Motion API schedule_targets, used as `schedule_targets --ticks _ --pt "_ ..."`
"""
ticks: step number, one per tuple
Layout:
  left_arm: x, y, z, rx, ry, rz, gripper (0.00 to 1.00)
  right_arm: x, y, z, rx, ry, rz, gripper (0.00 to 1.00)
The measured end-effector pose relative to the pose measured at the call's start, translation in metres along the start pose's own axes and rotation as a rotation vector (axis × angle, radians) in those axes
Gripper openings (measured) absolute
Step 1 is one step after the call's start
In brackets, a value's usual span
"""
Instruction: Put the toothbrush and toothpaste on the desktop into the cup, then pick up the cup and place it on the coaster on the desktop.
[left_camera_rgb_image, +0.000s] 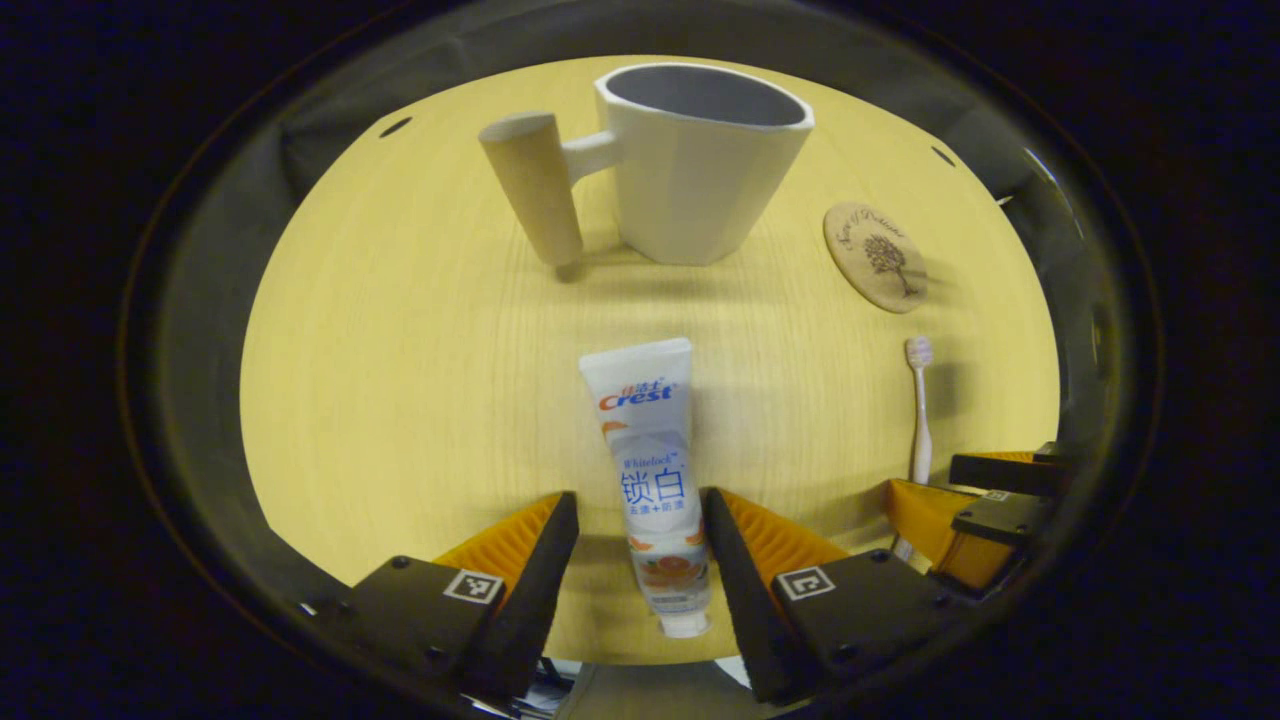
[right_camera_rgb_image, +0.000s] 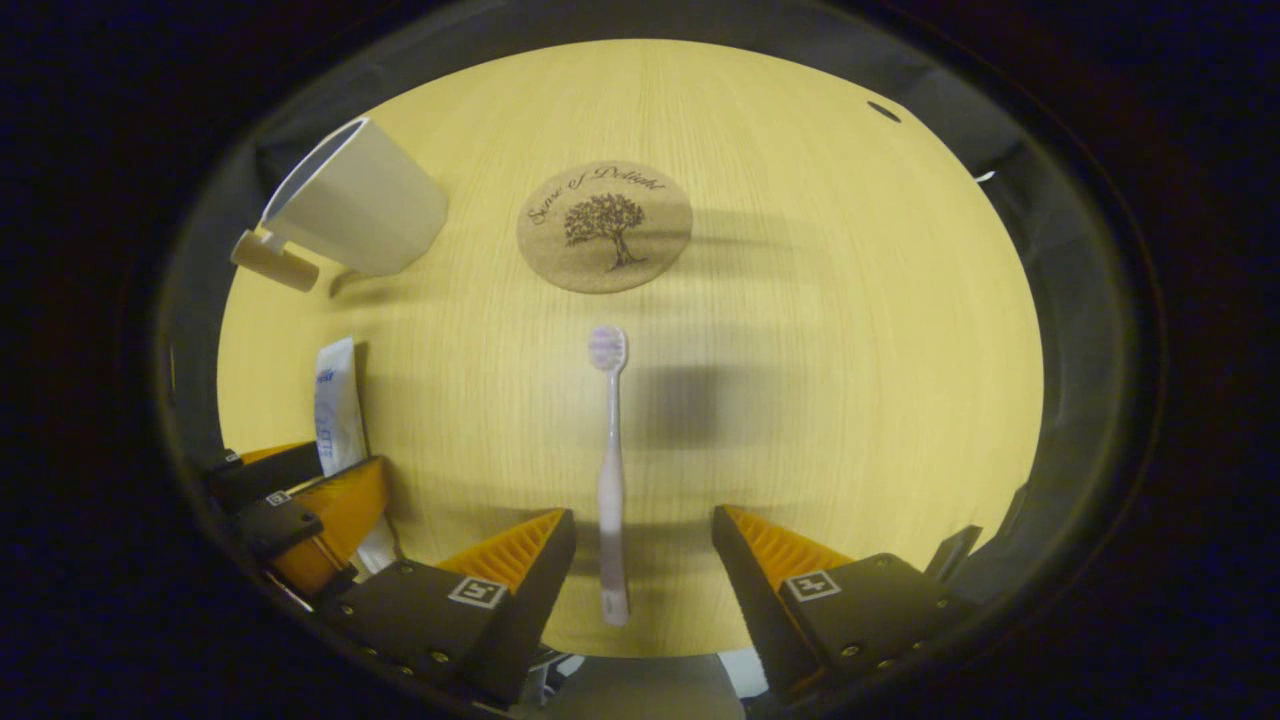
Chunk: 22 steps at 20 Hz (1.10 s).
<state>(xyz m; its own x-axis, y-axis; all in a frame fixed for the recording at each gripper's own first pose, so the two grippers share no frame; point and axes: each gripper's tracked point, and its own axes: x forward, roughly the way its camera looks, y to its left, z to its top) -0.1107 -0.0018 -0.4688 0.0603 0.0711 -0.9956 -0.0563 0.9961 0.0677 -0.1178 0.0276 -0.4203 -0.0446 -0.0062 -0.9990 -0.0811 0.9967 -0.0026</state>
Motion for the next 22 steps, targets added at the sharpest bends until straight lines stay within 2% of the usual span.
schedule_targets --ticks 1,2,3,4,5,6,7,12,14,15,22 --pt "0.000 -0.004 0.002 0.013 0.000 -0.001 0.72 -0.004 -0.001 0.002 0.003 -0.004 0.000 0.84" --pt "0.002 -0.005 0.000 0.014 0.006 0.005 0.61 -0.002 -0.001 0.005 0.025 -0.013 0.001 0.72" --pt "0.001 -0.006 0.001 0.019 0.011 0.008 0.53 -0.003 -0.001 0.003 0.036 -0.017 0.001 0.46" --pt "0.004 -0.008 0.000 0.016 0.010 0.005 0.52 -0.003 0.000 0.005 0.034 -0.020 0.006 0.38" --pt "0.000 -0.008 0.002 0.017 0.011 0.006 0.48 -0.002 0.000 0.007 0.038 -0.027 0.009 0.23" --pt "0.000 -0.008 0.002 0.019 0.013 0.001 0.43 0.003 0.001 0.005 0.037 -0.019 0.004 0.15" --pt "0.002 -0.008 0.002 0.020 0.005 0.000 0.44 -0.001 0.002 0.002 0.015 -0.014 0.004 0.08" --pt "0.000 -0.009 0.003 0.005 -0.004 0.000 0.29 -0.002 0.002 0.002 -0.004 0.000 0.012 0.08" --pt "0.001 -0.009 0.006 -0.004 -0.015 0.001 0.28 -0.002 0.001 0.004 0.000 -0.010 0.009 0.08" --pt "-0.002 -0.009 0.002 -0.010 -0.015 0.004 0.20 -0.008 0.002 0.002 0.001 -0.010 0.008 0.02" --pt "-0.006 -0.010 -0.002 0.010 0.011 -0.004 0.18 -0.003 0.002 0.003 0.003 -0.006 0.017 0.02"
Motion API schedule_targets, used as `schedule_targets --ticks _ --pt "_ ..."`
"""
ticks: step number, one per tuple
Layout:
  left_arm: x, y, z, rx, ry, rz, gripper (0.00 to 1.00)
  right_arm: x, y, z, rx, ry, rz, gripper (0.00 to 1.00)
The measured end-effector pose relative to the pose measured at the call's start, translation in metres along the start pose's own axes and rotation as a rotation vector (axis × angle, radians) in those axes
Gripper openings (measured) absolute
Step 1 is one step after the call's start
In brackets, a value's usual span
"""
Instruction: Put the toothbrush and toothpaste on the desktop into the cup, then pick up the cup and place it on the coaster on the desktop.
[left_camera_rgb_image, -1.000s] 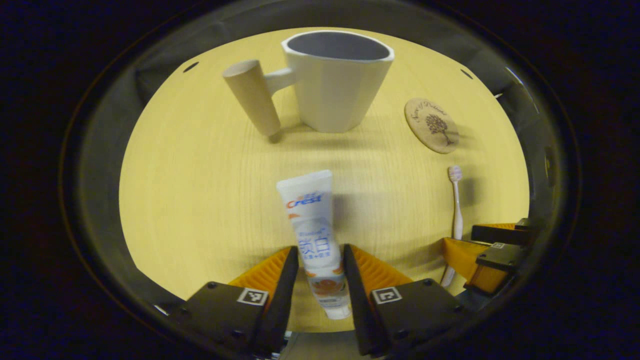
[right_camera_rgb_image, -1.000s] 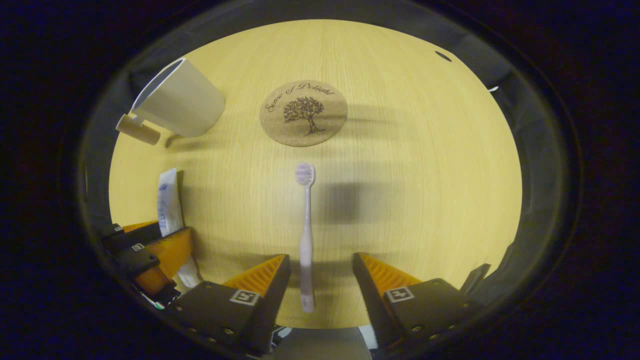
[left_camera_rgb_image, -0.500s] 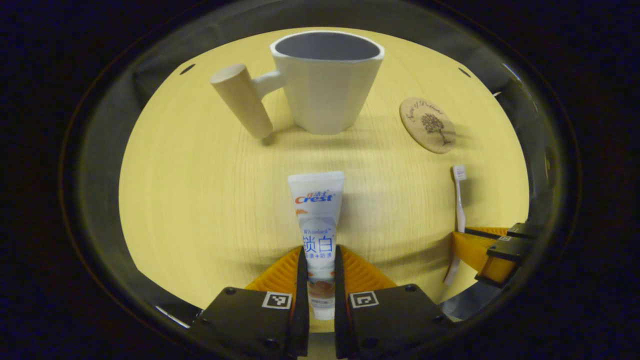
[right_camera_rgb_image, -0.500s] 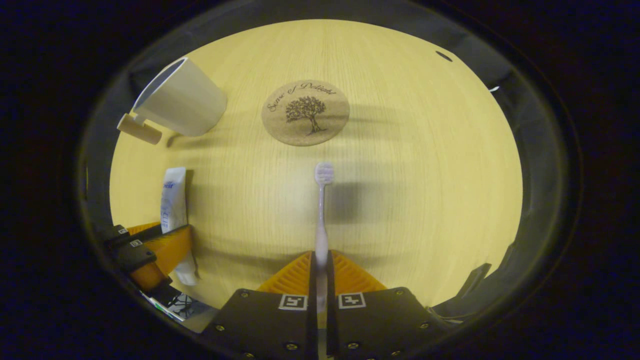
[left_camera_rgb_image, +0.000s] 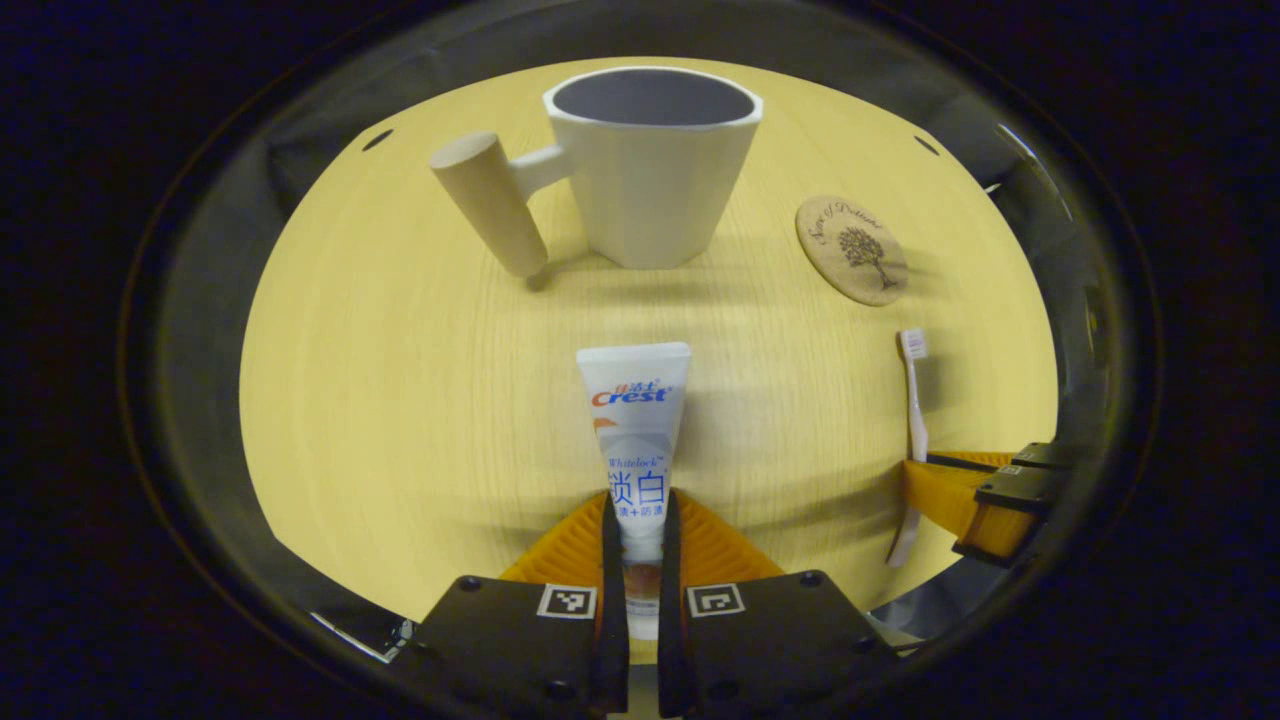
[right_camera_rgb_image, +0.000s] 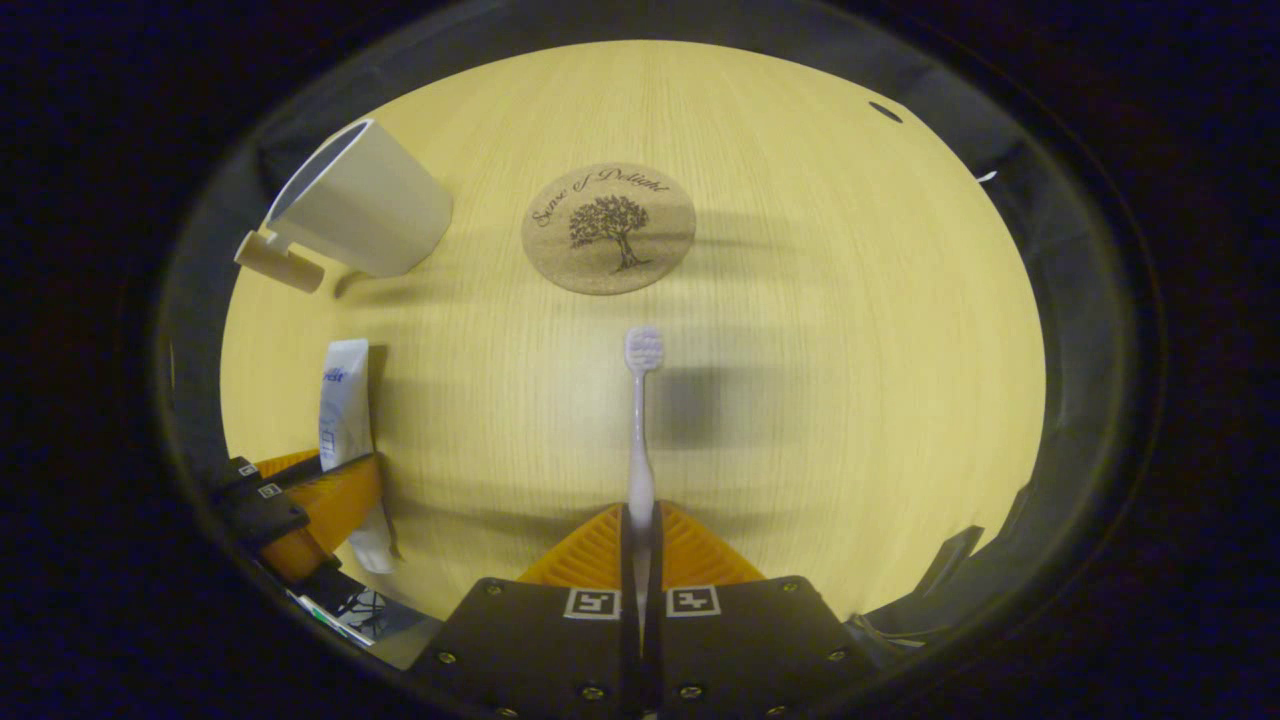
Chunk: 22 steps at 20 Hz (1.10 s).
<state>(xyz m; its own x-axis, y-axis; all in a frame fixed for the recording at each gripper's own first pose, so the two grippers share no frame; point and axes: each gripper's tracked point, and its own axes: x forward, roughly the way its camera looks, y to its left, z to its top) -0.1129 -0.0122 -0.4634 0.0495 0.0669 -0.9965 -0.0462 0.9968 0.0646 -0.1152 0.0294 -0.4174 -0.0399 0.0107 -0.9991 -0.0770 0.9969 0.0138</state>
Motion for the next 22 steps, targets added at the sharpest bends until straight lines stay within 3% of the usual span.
schedule_targets --ticks 10,17,22 --pt "-0.089 -0.011 0.030 -0.018 -0.132 -0.058 0.19 0.001 0.000 0.000 -0.015 -0.007 0.006 0.02" --pt "-0.146 -0.010 0.098 -0.039 -0.276 -0.090 0.19 0.000 0.000 0.000 -0.019 -0.016 0.008 0.03" --pt "-0.161 0.002 0.163 -0.033 -0.366 -0.073 0.20 0.001 0.000 -0.001 -0.016 -0.021 0.007 0.02"
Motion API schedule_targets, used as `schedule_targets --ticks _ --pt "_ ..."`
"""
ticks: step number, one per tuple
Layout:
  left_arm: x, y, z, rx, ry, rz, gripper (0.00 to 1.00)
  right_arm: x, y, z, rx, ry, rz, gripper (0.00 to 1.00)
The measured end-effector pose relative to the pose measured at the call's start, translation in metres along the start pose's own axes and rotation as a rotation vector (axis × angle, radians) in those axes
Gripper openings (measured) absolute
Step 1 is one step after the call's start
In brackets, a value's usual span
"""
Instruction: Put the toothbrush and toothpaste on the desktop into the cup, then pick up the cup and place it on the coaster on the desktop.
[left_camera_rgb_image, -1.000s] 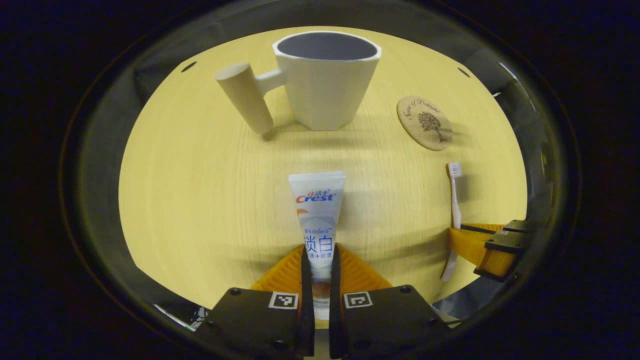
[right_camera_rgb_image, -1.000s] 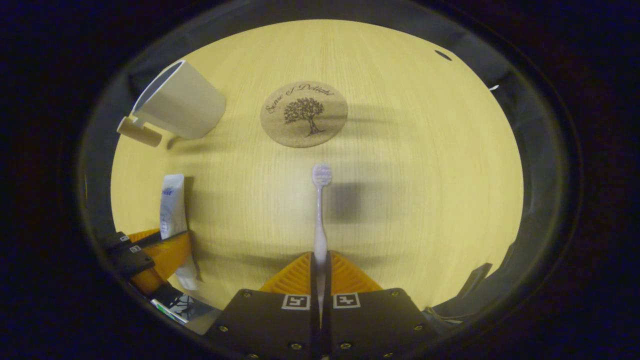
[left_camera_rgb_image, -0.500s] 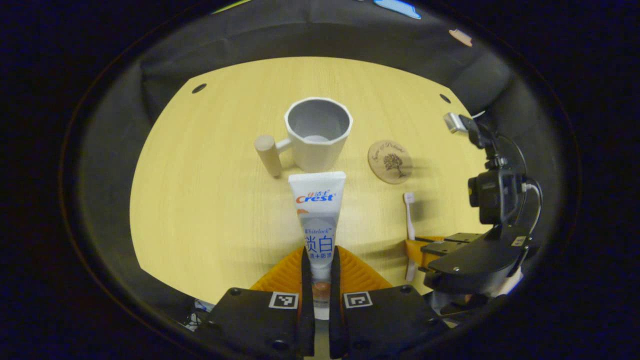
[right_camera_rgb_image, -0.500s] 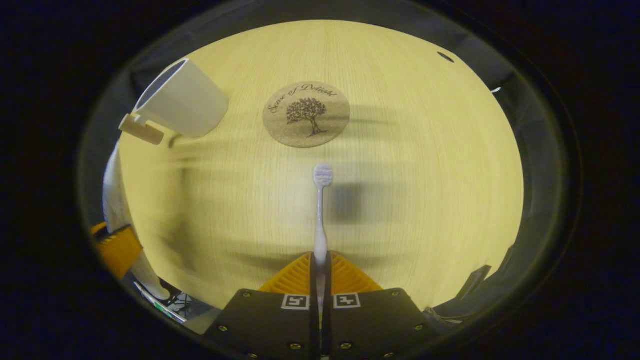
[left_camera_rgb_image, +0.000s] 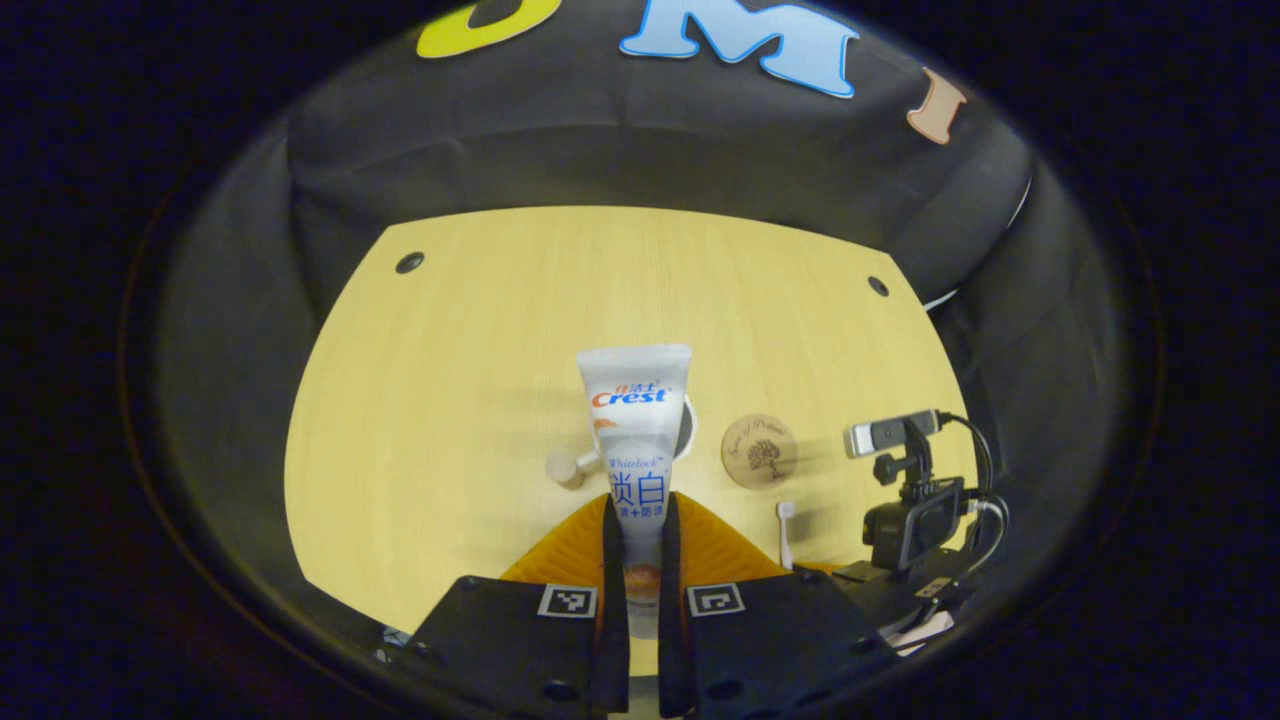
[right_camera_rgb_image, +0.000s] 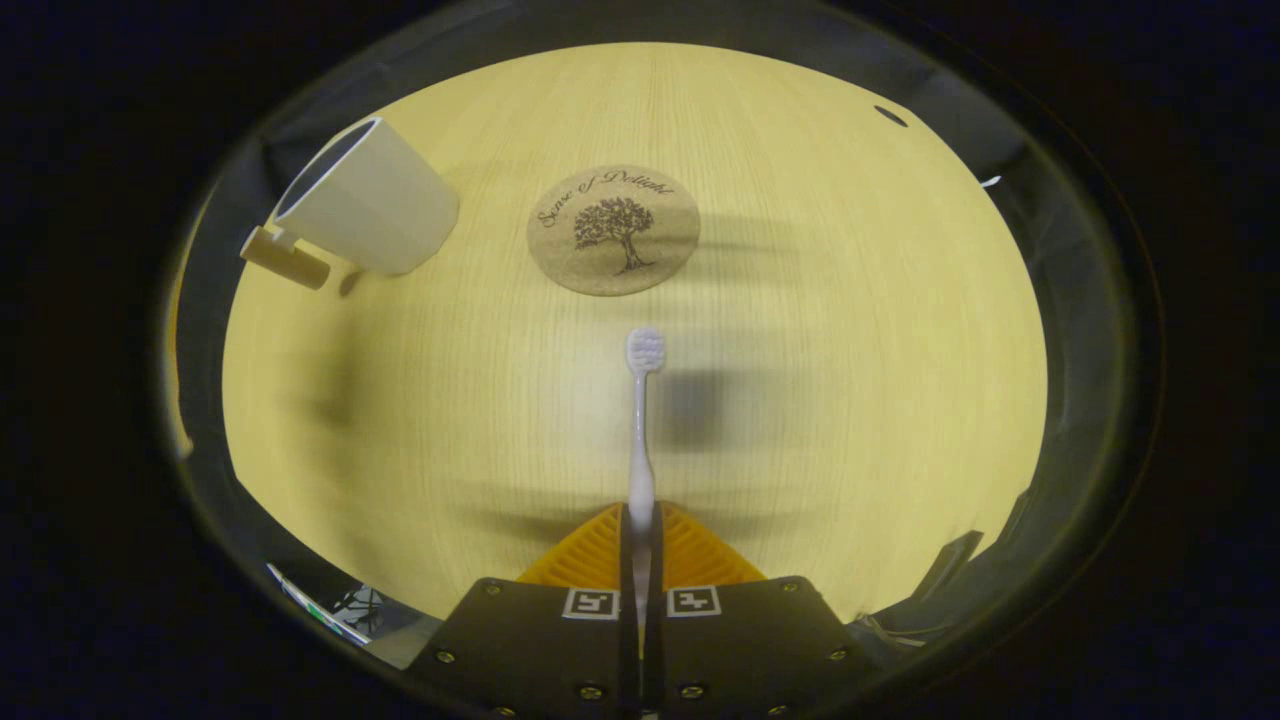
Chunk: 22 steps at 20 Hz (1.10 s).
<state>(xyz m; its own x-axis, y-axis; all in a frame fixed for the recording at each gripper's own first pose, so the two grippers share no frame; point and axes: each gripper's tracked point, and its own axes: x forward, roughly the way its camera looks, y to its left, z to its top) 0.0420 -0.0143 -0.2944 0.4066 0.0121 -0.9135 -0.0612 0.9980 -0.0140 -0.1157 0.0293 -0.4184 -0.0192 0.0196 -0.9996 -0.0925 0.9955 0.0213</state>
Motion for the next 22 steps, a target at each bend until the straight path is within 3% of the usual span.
schedule_targets --ticks 6,12,22 --pt "0.037 0.006 0.072 0.025 -0.078 0.016 0.19 0.000 0.000 0.000 0.010 -0.010 0.003 0.03" --pt "0.074 -0.008 0.099 0.045 -0.177 -0.035 0.19 0.000 -0.001 -0.001 0.045 -0.015 0.021 0.03" --pt "0.098 -0.003 0.077 0.064 -0.269 -0.028 0.18 -0.003 -0.005 0.002 0.117 -0.065 0.073 0.03"
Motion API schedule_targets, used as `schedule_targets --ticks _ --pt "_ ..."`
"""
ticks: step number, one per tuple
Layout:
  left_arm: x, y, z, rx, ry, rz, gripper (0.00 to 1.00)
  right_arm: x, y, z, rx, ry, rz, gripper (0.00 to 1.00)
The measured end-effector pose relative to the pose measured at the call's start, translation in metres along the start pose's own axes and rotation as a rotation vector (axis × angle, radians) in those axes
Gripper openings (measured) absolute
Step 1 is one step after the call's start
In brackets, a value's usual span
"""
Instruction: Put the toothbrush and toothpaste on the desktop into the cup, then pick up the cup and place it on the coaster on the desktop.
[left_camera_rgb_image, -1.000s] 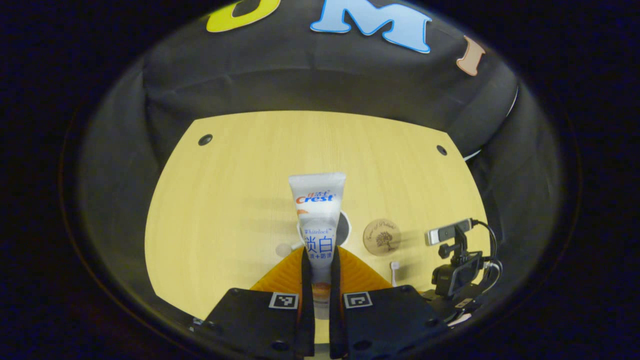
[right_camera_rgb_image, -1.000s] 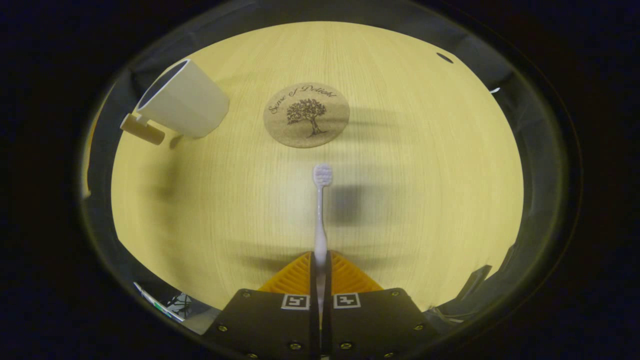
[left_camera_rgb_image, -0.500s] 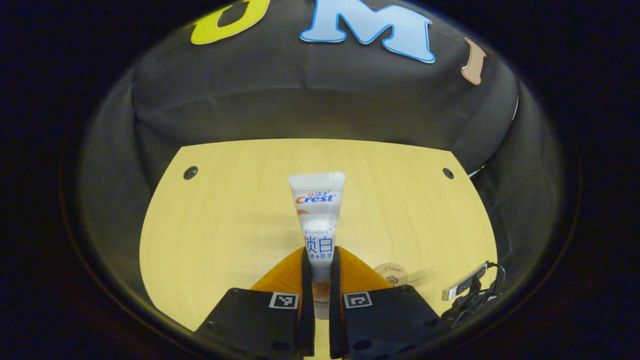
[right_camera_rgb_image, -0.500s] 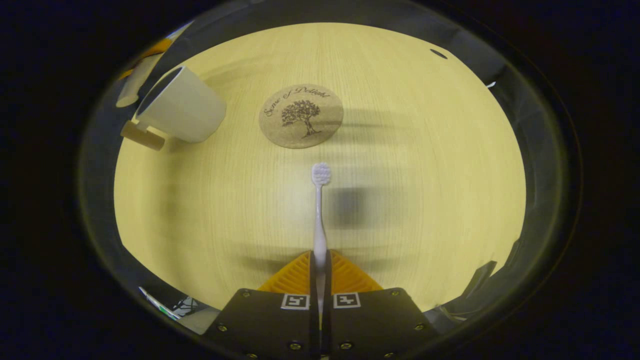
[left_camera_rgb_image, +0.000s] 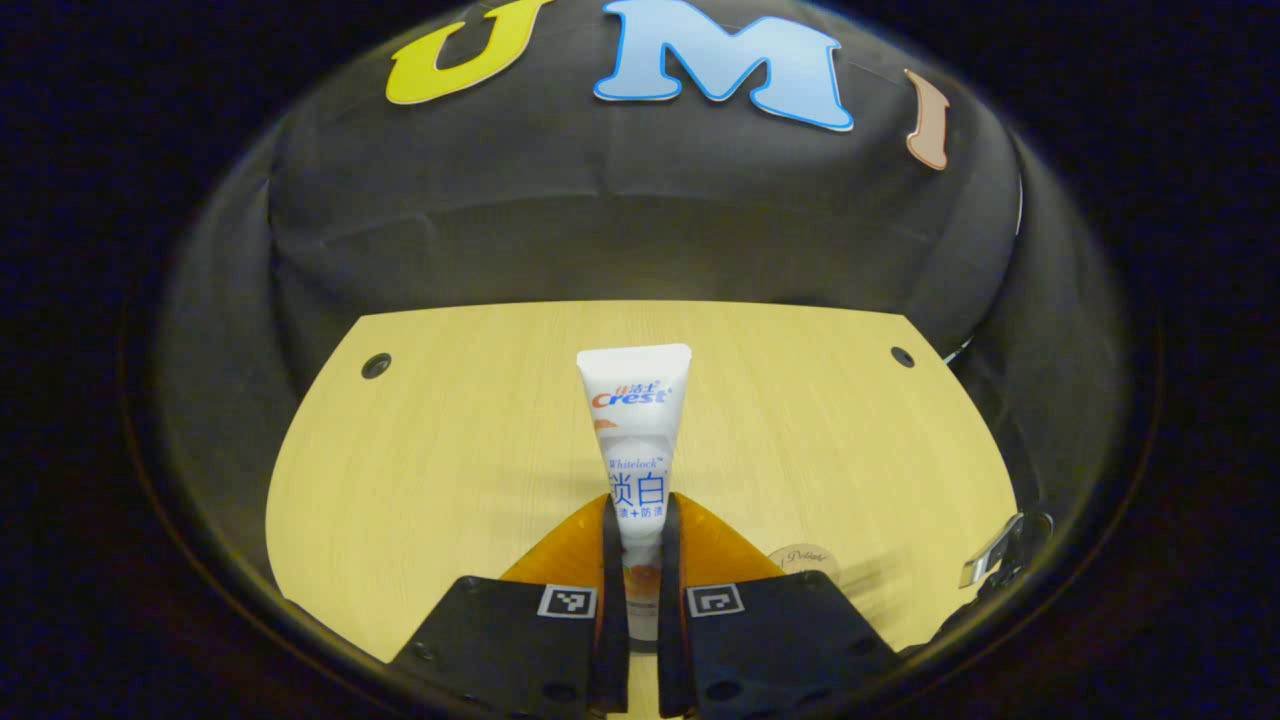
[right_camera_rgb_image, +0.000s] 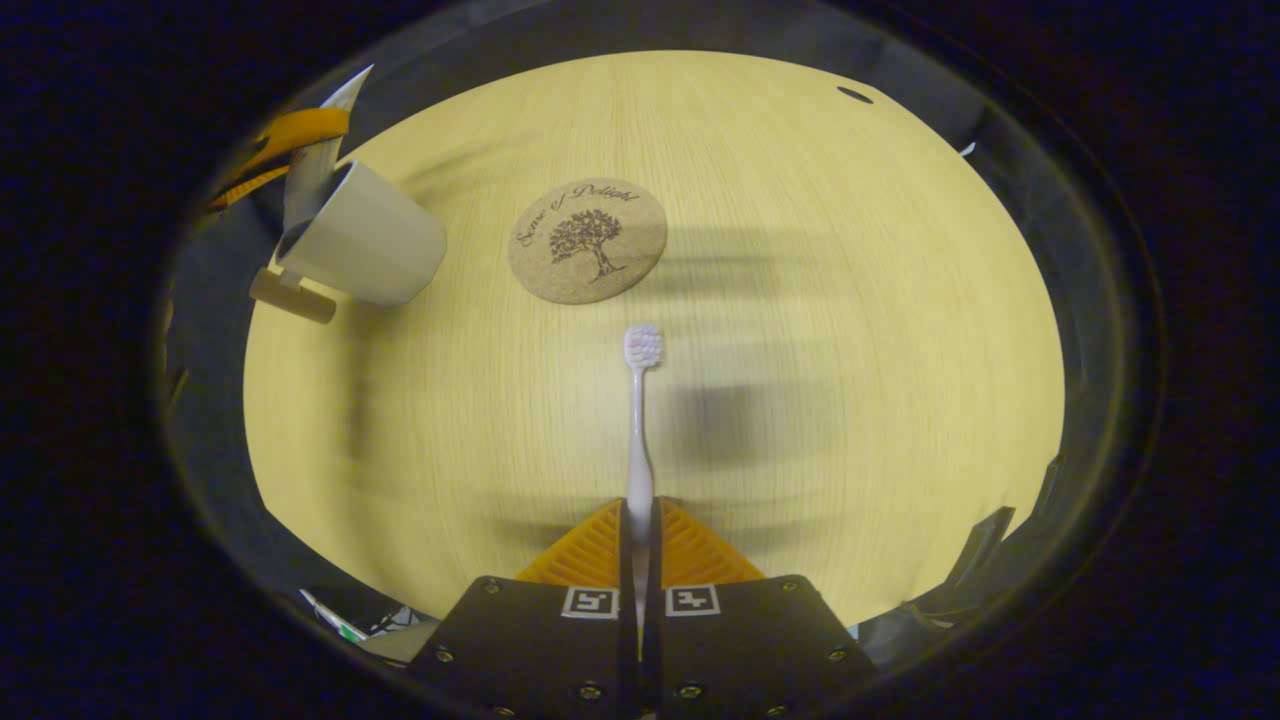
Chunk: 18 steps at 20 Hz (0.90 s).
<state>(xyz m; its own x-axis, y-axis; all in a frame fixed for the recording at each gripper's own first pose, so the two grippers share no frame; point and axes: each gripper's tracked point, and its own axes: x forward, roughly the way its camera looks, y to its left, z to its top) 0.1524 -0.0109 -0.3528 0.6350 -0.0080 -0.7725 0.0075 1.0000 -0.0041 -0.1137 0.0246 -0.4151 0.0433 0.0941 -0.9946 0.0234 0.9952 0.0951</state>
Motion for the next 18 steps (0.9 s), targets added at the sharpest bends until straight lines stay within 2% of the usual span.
schedule_targets --ticks 4,12,15,16,17,18 --pt "0.000 0.002 -0.010 -0.007 -0.025 0.004 0.19 -0.023 0.003 0.031 -0.005 -0.126 0.019 0.02" --pt "-0.002 0.000 -0.017 0.033 -0.060 0.003 0.21 -0.099 0.022 0.127 0.023 -0.405 0.099 0.02" --pt "-0.003 -0.008 -0.025 0.021 -0.039 -0.037 0.31 -0.129 0.029 0.156 0.028 -0.477 0.123 0.02" --pt "-0.007 -0.007 -0.026 0.026 -0.037 -0.041 0.31 -0.135 0.031 0.163 0.030 -0.493 0.128 0.02" --pt "-0.009 -0.007 -0.029 0.031 -0.036 -0.039 0.39 -0.139 0.032 0.168 0.029 -0.504 0.130 0.02" --pt "-0.012 -0.007 -0.030 0.036 -0.035 -0.042 0.53 -0.141 0.032 0.169 0.028 -0.512 0.132 0.02"
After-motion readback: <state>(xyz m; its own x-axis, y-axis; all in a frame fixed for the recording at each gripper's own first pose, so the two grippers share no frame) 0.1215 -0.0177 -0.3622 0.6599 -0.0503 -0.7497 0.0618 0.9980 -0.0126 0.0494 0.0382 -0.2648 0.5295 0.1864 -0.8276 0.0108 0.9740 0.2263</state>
